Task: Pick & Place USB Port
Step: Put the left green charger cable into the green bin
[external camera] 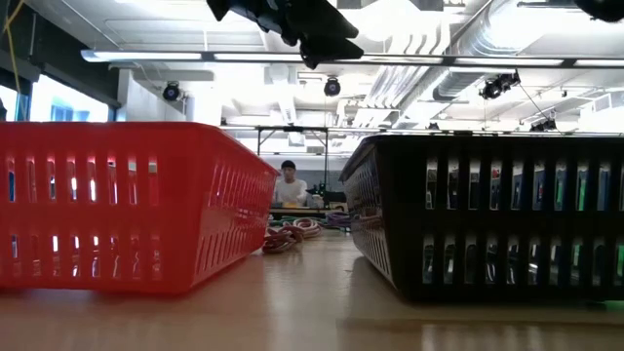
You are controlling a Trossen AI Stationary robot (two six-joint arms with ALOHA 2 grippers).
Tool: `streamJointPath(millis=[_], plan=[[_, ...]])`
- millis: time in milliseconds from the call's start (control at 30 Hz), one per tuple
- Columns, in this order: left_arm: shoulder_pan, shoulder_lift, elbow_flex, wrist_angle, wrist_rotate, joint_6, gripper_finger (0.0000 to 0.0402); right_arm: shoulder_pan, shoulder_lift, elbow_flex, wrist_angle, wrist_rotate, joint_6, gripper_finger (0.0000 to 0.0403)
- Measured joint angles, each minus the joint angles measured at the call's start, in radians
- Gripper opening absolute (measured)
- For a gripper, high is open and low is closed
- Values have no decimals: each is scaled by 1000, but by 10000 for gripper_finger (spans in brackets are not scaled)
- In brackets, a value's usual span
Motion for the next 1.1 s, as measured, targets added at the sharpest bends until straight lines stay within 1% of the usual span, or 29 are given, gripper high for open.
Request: streamJointPath(millis=[67, 200, 400, 533, 800, 867, 1100], plan=[[0, 0, 0, 0, 3, -2, 232, -6, 27, 0, -18, -5, 33, 8], [0, 0, 0, 6, 14, -5, 232, -37, 72, 0, -32, -11, 42, 8], [0, 0, -1, 8, 16, -18, 232, -75, 124, 0, -82, -103, 139, 8], [0, 0, -1, 8, 18, -24, 232, -88, 160, 0, -82, -168, 181, 8], [0, 0, -1, 8, 18, -25, 232, -111, 225, 0, -73, -245, 234, 8], [0, 0, -1, 8, 18, -25, 232, -111, 234, 0, -73, -249, 251, 17], [0, 0, -1, 8, 18, -25, 232, -110, 271, 0, -73, -230, 308, 77]])
